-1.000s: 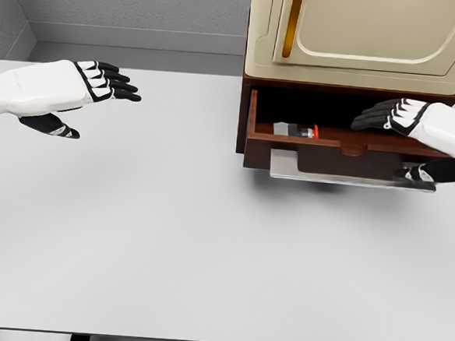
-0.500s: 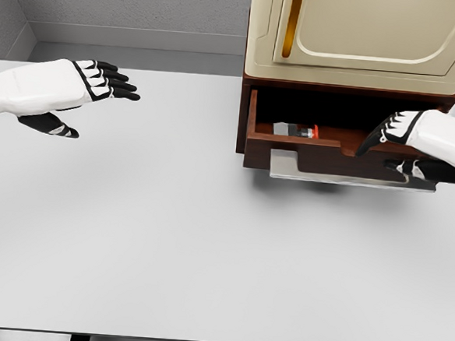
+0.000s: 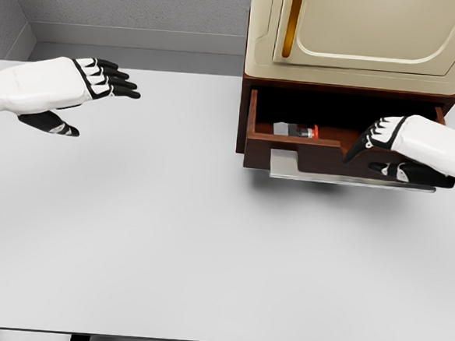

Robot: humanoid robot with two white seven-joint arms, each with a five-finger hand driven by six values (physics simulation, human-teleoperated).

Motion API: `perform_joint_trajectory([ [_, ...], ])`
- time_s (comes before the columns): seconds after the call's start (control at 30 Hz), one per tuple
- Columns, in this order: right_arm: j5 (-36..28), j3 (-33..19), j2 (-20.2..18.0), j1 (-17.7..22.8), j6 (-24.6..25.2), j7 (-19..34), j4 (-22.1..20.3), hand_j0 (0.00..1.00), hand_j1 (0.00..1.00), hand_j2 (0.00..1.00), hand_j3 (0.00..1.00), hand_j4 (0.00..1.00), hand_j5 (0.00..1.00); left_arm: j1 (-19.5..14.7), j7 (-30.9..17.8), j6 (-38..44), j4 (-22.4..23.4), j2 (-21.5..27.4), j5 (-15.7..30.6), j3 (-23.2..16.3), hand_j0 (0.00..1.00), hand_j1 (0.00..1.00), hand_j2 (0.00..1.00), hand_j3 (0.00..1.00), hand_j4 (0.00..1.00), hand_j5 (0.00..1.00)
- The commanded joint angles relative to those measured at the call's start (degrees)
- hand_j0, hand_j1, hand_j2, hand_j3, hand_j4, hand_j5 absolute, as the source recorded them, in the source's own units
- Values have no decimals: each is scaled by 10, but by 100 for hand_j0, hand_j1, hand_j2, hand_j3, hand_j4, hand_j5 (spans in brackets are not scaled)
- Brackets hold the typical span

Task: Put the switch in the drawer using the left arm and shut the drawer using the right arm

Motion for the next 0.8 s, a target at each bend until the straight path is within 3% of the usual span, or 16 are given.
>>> perform_joint_trajectory([
  [0.0, -4, 7, 2, -1, 1, 0, -1, 59, 59, 59, 59, 59, 59, 0, 0, 1, 0, 1, 4, 2, 100, 100, 100, 100, 100, 100],
  [0.43, -4, 12, 70, -33, 1, -1, -1, 59, 59, 59, 59, 59, 59, -1, 0, 1, -1, 1, 4, 5, 100, 100, 100, 100, 100, 100],
  [0.77, -10, 15, 72, -65, 1, -6, -1, 59, 59, 59, 59, 59, 59, -1, 1, 1, -1, 2, 4, 5, 100, 100, 100, 100, 100, 100],
])
